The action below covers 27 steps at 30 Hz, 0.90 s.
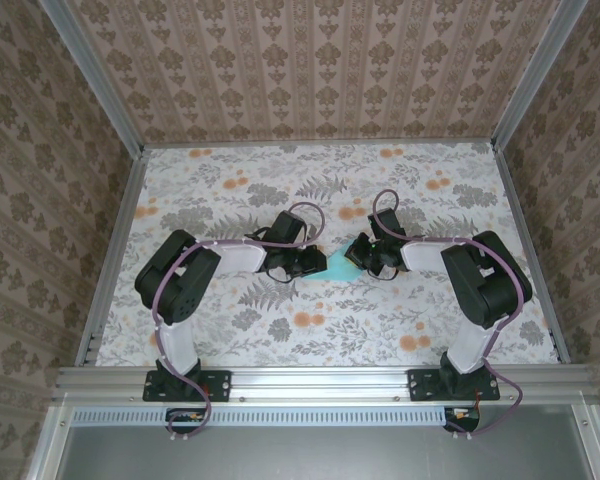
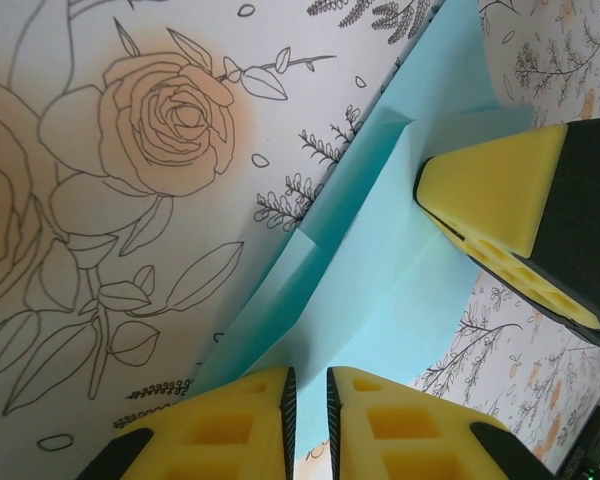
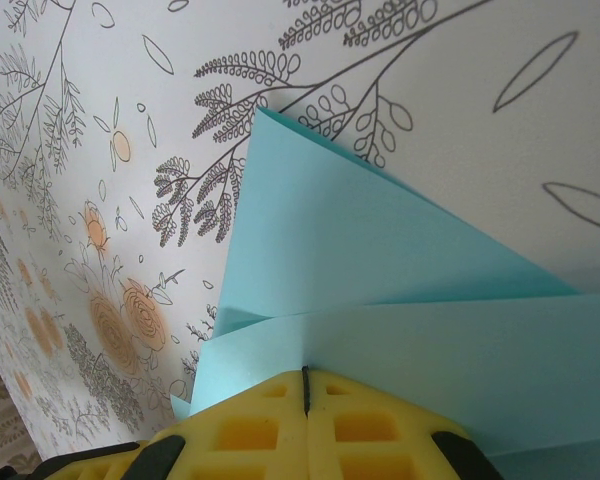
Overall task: Fold a paper plane with a square sheet of paper (pick it up from the middle)
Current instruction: Fourth fold the wing at the center of the table.
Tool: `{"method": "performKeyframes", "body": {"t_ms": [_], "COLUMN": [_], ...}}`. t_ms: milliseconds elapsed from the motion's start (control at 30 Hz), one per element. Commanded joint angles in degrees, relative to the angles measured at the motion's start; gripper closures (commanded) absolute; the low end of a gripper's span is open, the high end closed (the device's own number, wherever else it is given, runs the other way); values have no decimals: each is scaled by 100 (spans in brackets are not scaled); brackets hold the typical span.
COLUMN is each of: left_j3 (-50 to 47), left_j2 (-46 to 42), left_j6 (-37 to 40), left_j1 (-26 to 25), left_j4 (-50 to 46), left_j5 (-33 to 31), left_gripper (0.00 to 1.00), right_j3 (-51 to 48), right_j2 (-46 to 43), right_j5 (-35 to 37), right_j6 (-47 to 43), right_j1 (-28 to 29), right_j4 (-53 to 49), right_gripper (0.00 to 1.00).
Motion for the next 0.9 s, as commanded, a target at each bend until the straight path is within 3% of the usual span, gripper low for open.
{"method": "performKeyframes", "body": {"t_ms": [0,567,867], "left_j3": [-154,-287,-155], "left_j2": [167,307,396], "left_j6": [-74,-23,85], "left_j1": [96,236,228], "left_j4": [-319,-646,-755], "left_j5": [-147,-255,-145], "left_gripper": [83,88,94], "right_j3": [-215,-281,94], "right_j2": [373,340,-428], "right_j5": [641,653,-384], "right_j6": [-35,-88,-822], "right_j1": [-21,-49,-157], "right_j4": [-1060,-1094,-433], "right_gripper": [94,94,94]}}
